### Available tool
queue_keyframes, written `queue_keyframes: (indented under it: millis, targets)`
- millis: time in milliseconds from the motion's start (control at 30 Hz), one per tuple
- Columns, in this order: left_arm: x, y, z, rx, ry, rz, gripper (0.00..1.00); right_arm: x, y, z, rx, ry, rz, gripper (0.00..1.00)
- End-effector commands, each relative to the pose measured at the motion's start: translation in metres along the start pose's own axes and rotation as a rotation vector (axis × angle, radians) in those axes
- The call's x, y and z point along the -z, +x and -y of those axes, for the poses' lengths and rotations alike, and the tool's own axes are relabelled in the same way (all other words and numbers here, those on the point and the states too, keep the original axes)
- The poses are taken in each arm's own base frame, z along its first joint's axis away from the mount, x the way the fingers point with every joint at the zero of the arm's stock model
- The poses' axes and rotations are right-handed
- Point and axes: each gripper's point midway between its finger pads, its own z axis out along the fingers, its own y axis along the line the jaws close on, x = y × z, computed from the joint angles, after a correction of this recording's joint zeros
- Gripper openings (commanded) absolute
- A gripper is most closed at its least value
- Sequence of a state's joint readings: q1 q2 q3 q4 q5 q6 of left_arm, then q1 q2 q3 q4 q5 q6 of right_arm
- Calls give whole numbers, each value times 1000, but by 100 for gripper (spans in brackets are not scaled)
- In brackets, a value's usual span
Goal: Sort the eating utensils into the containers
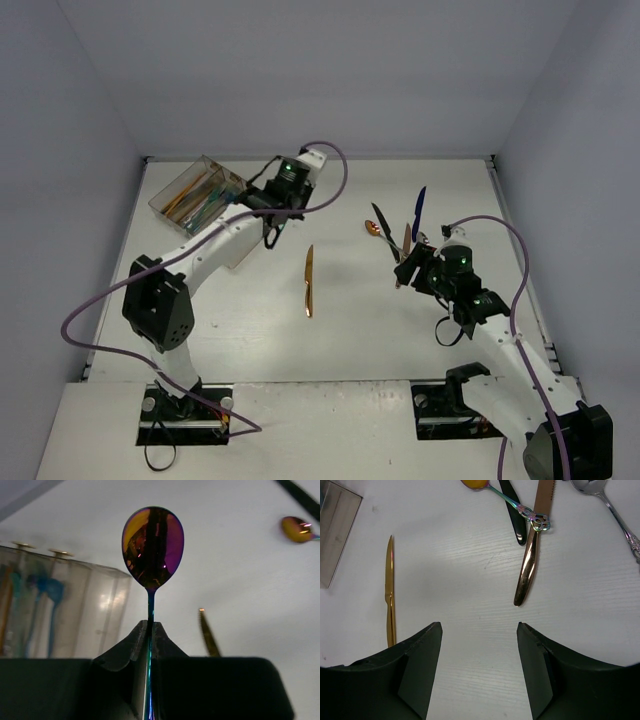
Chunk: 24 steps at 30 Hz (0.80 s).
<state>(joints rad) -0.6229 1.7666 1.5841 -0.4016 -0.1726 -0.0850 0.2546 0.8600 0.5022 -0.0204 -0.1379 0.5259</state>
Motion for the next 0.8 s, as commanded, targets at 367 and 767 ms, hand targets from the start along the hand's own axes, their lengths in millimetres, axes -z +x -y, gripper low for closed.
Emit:
queue_keyframes:
  millis: [367,767]
  targets:
    - [-40,20,-195,-267,-136,-45,0,-8,-16,-2,6,18,27,59]
    - [-95,49,-210,-290,-74,-62,0,-11,-20,-4,9,19,20,59]
